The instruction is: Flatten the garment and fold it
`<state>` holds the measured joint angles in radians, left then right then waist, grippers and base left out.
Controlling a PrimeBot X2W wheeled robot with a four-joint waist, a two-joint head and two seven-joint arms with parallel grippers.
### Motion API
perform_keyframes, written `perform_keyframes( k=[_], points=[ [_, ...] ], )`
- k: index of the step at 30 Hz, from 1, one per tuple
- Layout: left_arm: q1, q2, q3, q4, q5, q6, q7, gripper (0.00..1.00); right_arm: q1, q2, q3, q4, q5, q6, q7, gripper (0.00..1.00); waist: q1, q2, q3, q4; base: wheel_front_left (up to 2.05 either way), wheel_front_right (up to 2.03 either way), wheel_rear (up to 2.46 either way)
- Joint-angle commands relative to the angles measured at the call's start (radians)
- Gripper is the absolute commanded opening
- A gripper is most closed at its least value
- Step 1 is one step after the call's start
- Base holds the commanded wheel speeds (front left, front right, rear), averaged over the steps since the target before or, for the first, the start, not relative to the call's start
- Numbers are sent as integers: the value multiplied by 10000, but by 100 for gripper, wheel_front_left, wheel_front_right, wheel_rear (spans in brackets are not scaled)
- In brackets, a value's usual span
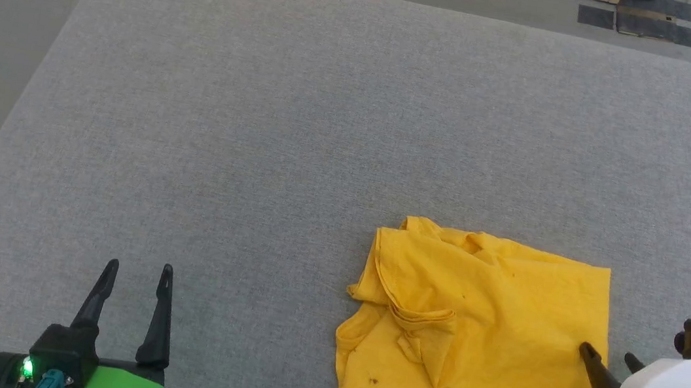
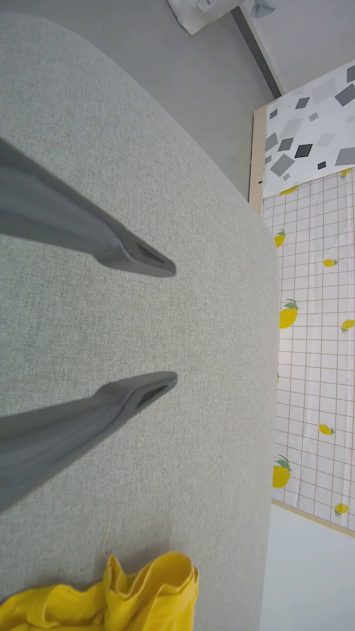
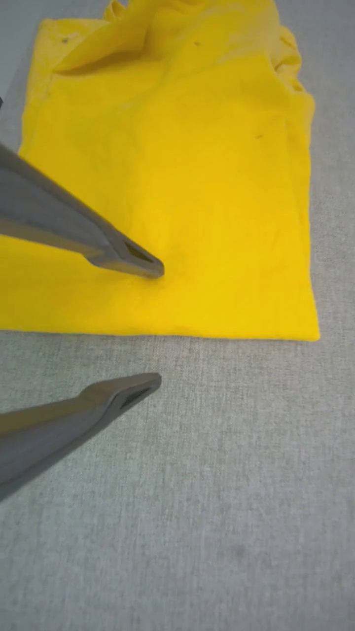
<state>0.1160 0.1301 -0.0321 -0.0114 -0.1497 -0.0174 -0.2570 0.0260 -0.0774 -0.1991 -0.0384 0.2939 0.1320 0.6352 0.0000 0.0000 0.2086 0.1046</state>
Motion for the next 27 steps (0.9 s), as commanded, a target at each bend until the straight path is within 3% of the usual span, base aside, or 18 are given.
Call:
perform_keyframes(
  k=[1,8,9,10,11,17,27],
  points=[
    [-136,100,14,22,47,-32,-43,100,44,60,-7,169,7,-13,-95,100,0,0,-57,79,0,0,0],
    [-27,221,23,-23,-11,-15,35,100,-197,173,302,1142,184,-13,-248,100,0,0,-139,149,0,0,0],
    [-28,242,15,-35,-10,-12,63,100,-264,181,327,1290,175,-13,-290,87,0,0,-142,143,0,0,0],
    [-33,257,4,-45,-9,-12,84,100,-320,186,309,1421,160,-13,-337,36,0,0,-141,141,0,0,0],
    [-48,273,-17,-57,-8,-18,109,100,-392,180,302,1571,105,-13,-417,0,0,0,-142,141,0,0,0],
    [-92,314,-133,-46,-8,-27,173,100,-661,109,253,1986,-30,-13,-815,0,0,0,-255,81,0,0,0],
    [-216,269,-310,-242,-14,29,138,100,-1162,-588,769,1247,-226,-13,-1052,0,0,0,-376,-491,0,0,0]
  ],
)
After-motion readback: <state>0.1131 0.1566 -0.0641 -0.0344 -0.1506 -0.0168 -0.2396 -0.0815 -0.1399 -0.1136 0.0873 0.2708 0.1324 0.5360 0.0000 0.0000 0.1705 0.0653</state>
